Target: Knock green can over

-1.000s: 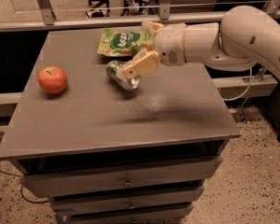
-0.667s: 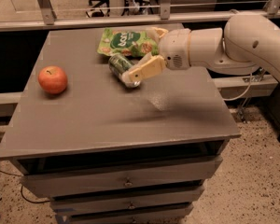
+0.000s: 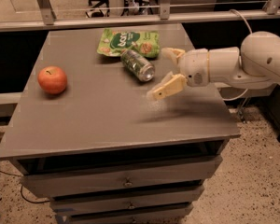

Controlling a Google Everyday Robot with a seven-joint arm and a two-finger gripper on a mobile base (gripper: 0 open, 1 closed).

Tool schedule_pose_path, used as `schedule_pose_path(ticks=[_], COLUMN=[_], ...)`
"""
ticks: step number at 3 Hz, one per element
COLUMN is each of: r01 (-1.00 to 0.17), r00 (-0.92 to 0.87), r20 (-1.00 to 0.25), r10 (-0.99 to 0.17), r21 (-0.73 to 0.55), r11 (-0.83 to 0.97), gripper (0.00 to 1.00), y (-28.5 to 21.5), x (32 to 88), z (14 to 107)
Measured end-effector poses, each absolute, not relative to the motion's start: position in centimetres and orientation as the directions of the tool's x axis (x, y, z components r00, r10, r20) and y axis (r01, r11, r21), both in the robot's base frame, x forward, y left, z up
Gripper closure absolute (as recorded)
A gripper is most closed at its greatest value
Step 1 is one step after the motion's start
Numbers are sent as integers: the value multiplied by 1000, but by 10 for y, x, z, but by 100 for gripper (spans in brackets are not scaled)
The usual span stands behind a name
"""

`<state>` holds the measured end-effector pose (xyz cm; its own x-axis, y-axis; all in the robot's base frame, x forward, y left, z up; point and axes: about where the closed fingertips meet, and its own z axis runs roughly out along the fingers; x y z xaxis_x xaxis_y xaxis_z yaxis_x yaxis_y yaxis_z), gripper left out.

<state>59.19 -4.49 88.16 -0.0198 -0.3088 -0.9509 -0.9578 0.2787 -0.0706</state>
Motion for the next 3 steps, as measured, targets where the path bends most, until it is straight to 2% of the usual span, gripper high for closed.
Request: schedule_pose_path(ticks=[1, 3], r01=[-963, -958], r00=[-16, -25], r20=[-943, -937], r10=[-331, -348], r21=[-75, -76], r11=[260, 276], gripper=[0, 0], y=[-84, -95], x=[601, 602], z=[859, 858])
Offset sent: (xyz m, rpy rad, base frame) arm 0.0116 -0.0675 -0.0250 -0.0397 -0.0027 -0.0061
